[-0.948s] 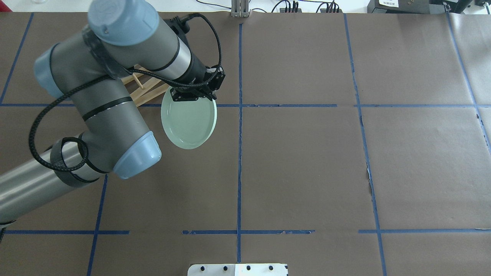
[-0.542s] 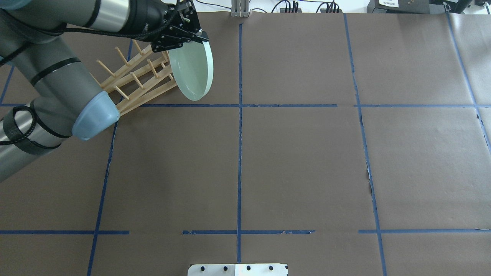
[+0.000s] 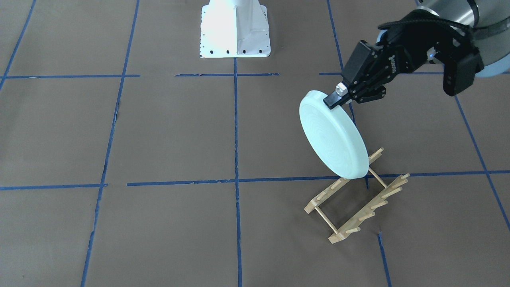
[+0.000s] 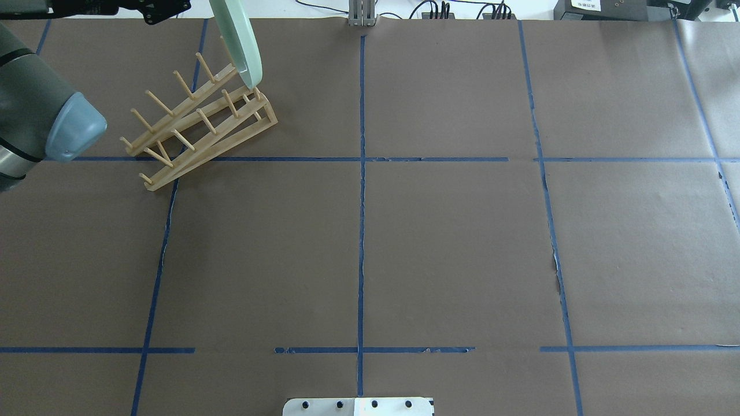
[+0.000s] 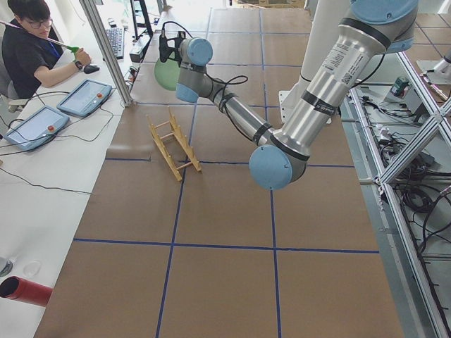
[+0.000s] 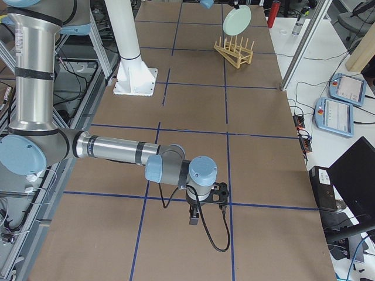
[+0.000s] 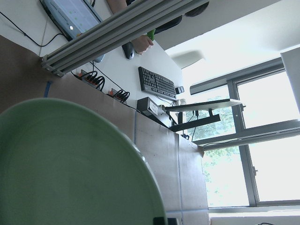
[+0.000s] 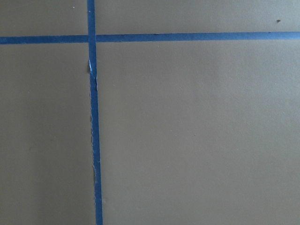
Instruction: Place plate on rack
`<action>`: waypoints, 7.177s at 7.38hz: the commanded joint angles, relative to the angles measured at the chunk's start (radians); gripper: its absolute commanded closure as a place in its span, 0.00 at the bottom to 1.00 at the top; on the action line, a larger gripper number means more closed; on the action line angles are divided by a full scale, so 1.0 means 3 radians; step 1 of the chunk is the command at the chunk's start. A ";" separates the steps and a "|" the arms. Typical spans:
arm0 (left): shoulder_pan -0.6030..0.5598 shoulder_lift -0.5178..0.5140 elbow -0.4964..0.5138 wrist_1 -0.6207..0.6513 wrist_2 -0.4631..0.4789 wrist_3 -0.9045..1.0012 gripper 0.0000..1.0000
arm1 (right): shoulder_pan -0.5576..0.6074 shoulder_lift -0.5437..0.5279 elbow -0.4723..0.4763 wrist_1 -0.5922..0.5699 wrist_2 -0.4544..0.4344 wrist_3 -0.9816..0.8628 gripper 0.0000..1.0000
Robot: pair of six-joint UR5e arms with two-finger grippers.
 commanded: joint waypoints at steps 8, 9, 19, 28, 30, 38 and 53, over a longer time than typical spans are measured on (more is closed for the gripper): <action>0.0000 0.0167 0.0845 -0.0830 0.0535 -0.0010 1.00 | 0.0003 0.0000 0.0000 0.0000 0.0000 0.0000 0.00; 0.0000 0.0137 0.0855 -0.0824 0.0591 -0.0010 1.00 | 0.0003 0.0000 0.0005 0.0000 0.0000 0.0000 0.00; 0.0281 0.0116 0.1137 -0.0773 0.0765 0.0005 1.00 | -0.0002 0.0000 0.0005 0.0000 0.0000 0.0000 0.00; 0.0262 0.0126 0.0985 -0.0026 0.0334 0.0230 0.00 | -0.0002 0.0000 0.0000 0.0000 0.0000 0.0000 0.00; 0.0083 0.0289 0.0597 0.1128 -0.0159 0.0917 0.00 | -0.0002 0.0000 0.0000 0.0000 0.0000 0.0000 0.00; -0.1235 0.1837 -0.0332 0.3880 -0.0625 0.6015 0.00 | -0.0002 0.0000 0.0000 0.0000 0.0000 0.0000 0.00; -0.1764 0.2013 -0.0106 0.4161 -0.0590 0.6520 0.00 | 0.0003 0.0000 0.0000 0.0000 0.0000 0.0000 0.00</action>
